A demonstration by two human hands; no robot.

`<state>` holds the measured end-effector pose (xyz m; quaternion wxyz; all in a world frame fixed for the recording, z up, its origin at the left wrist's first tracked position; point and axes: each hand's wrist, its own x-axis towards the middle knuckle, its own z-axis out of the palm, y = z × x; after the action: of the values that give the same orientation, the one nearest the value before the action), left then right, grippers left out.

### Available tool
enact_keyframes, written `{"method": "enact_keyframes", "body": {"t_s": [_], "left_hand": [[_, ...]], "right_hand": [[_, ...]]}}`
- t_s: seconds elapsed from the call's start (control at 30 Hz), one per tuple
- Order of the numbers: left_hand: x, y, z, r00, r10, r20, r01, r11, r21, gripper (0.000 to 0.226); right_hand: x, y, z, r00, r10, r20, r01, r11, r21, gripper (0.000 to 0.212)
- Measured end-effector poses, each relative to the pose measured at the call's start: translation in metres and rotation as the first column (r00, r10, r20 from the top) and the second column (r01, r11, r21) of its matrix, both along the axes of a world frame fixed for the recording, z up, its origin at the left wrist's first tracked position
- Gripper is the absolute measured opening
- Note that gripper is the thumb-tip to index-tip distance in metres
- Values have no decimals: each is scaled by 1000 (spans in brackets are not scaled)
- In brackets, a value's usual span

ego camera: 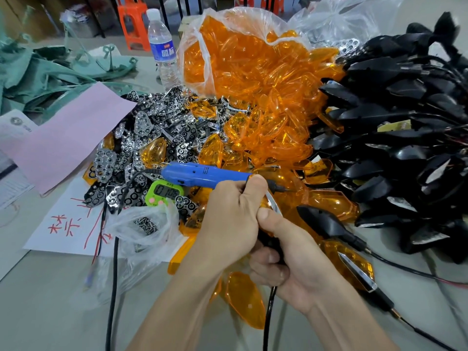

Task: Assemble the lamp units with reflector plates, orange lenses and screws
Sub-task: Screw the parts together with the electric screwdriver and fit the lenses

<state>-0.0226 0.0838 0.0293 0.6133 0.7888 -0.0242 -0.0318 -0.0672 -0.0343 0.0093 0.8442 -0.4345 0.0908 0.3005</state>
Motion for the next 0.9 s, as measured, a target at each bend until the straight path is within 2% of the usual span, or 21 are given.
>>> {"method": "enact_keyframes", "body": {"t_s": [0.1,0.17,0.27,0.37,0.47,0.5,0.57,0.63,0.77,0.83,0.9], "left_hand": [[1,0,-3,998,-44,-43,42,998,-50,53],[4,2,-6,992,-103,-76,94,990,-104,53],[7,3,-11,999,1,-49,-4,998,-58,57],[7,-1,-13,1000,23,-22,-23,1000,-14,50],[0,-7,-13,995,71,-76,-73,997,-26,57],[-3,-10,-15,988,92,-126,-102,992,-73,61],[-7,-15,-17,972,145,-185,-184,959,-215,54],[-10,-17,-15,974,189,-123,-218,927,-307,50],[-12,-15,-14,977,201,71,-166,928,-334,53],[-12,-12,-11,987,137,85,-107,950,-292,50],[-7,-6,-5,998,52,34,-40,959,-282,42]], "right_hand": [[1,-2,0,1000,9,19,-8,999,-44,45],[2,-7,-2,998,46,38,-44,999,-31,53],[4,-14,-5,992,119,44,-125,980,156,54],[8,-15,-9,995,90,-35,-78,963,258,51],[13,-10,-3,999,27,-36,-22,989,146,52],[14,-7,0,1000,7,-9,-6,997,73,53],[12,-1,6,997,-37,72,44,995,-93,44],[8,3,13,982,-47,184,88,971,-222,34],[2,5,19,958,-29,284,108,958,-267,31],[-1,6,19,950,-41,310,122,961,-247,30],[-2,4,18,913,-32,408,155,949,-274,27]]}}
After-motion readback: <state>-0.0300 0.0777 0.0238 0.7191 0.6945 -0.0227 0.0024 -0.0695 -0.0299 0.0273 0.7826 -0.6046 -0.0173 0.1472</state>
